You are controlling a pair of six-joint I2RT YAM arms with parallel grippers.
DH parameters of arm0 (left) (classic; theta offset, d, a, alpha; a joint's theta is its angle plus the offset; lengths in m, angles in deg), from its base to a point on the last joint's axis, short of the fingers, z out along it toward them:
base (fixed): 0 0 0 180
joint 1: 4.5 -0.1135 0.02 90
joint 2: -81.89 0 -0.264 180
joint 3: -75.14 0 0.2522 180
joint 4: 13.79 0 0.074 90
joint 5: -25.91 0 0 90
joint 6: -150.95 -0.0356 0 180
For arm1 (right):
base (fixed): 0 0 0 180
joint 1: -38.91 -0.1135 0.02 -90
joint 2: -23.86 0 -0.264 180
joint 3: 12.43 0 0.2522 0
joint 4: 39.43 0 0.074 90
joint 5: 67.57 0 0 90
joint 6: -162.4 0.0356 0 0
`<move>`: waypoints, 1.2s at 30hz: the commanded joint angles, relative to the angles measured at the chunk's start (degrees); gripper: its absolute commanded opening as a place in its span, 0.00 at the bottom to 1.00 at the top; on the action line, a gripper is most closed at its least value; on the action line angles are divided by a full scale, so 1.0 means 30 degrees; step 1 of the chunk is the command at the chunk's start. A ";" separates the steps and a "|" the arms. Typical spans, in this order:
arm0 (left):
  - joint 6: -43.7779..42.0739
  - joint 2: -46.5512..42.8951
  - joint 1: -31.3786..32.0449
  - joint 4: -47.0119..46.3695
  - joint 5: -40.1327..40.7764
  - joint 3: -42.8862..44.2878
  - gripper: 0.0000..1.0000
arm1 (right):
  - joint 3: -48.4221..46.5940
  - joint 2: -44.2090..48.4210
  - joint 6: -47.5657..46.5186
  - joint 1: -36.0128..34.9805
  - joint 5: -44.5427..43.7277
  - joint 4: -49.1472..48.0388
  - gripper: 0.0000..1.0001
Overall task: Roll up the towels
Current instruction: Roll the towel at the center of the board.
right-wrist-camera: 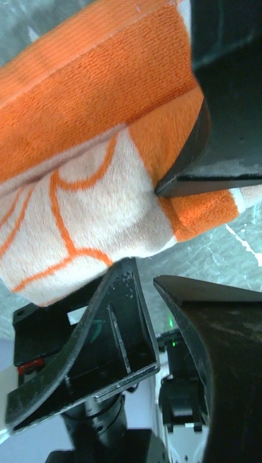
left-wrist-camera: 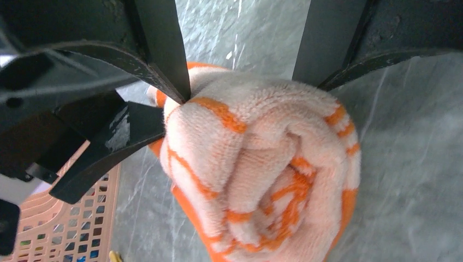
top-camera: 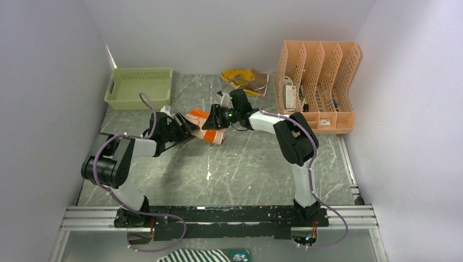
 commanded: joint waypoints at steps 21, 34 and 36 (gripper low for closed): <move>-0.3369 0.4142 0.0486 0.7047 0.0783 0.8367 0.78 | -0.1720 0.3026 -1.4914 -0.3949 -1.3679 0.5343 0.80; -0.4032 0.4238 0.0495 0.8889 0.1404 0.9883 0.77 | -0.3675 -0.0363 -1.4746 -0.3878 -1.5289 0.6299 0.75; -0.4182 0.3180 0.0279 0.9238 0.2179 0.9651 0.78 | -0.3643 -0.0563 -1.3772 -0.3541 -1.4975 0.6491 0.71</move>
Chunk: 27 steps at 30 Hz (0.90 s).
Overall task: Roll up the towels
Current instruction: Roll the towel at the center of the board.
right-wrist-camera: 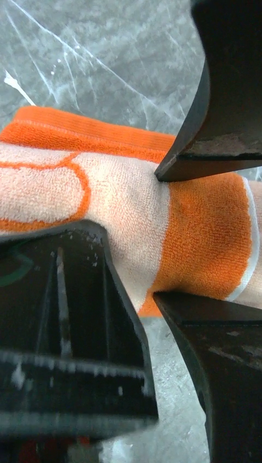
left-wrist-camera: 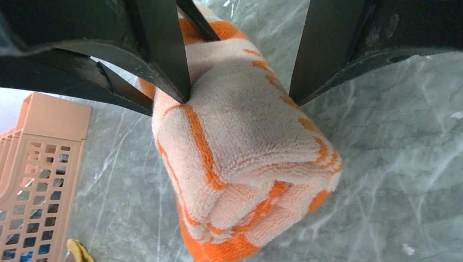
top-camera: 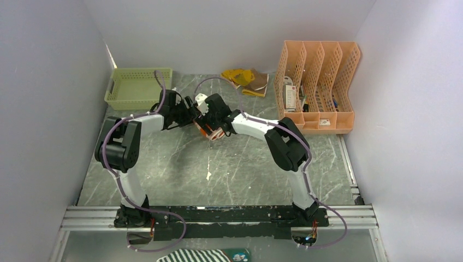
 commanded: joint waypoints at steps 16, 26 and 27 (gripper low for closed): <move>0.0213 -0.9375 -0.1635 0.0175 -0.0033 -0.7989 0.78 | 0.5568 0.2294 1.2745 0.2882 1.1228 -0.4626 0.52; -0.0611 -1.2566 -0.1488 0.1054 -0.1161 -1.0189 0.79 | 0.9569 0.3249 1.9944 0.2620 1.4667 -1.1298 0.46; -0.0624 -1.2808 -0.1488 0.1121 -0.1242 -1.0300 0.80 | 1.0043 0.3648 1.9925 0.2449 1.4530 -1.0951 0.46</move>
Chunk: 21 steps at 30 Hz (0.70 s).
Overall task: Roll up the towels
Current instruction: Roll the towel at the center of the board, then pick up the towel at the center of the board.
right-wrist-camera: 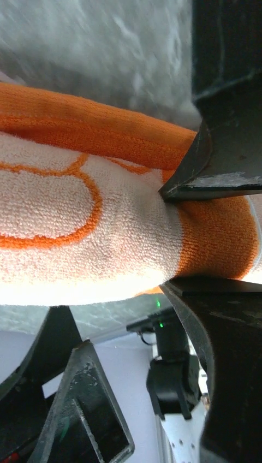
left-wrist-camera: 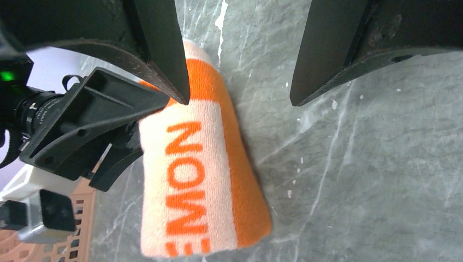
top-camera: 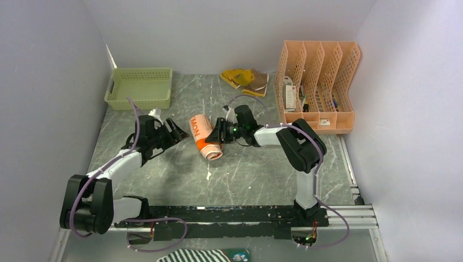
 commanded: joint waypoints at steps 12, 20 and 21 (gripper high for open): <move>-0.0448 0.2368 0.0201 -0.3830 -0.1817 -0.1032 0.80 | -0.1644 -0.1937 0.3577 -0.0954 0.2217 -0.2085 0.51; 0.0760 0.4063 0.0305 -0.5935 -0.1708 -0.0224 0.80 | -0.2551 -0.3617 0.3162 -0.0892 0.2718 -0.1996 0.51; 0.0832 0.4056 0.0315 -0.5949 -0.1613 -0.0128 0.80 | -0.2472 -0.3706 0.3183 -0.0858 0.2803 -0.2139 0.51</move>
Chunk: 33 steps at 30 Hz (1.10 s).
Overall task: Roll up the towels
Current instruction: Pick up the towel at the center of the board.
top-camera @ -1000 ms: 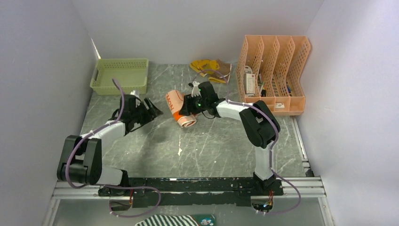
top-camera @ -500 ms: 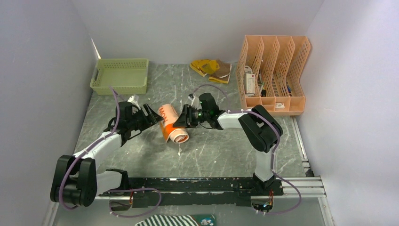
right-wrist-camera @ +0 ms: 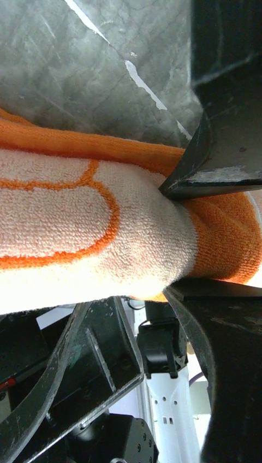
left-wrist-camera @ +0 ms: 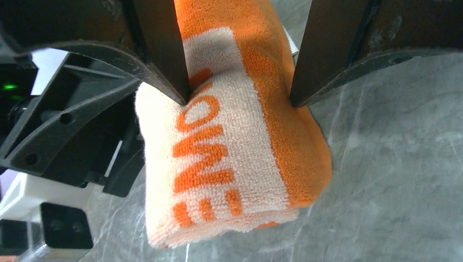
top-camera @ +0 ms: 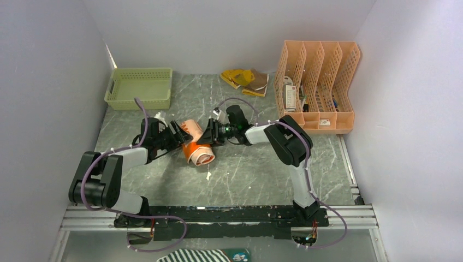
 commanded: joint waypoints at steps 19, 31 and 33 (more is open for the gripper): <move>0.3366 -0.2769 0.0236 -0.2186 0.1797 -0.1425 0.80 | 0.2161 -0.0737 0.6048 -0.0360 0.1507 -1.3145 0.49; 0.4125 0.1711 0.0523 -0.5589 -0.1098 -0.1243 0.84 | 0.2174 -0.1716 0.4380 -0.0732 0.1498 -1.1786 0.47; 0.4142 0.2256 0.0792 -0.6045 -0.1472 -0.1165 0.88 | 0.2088 -0.1474 0.3009 -0.0750 0.1353 -0.9916 0.47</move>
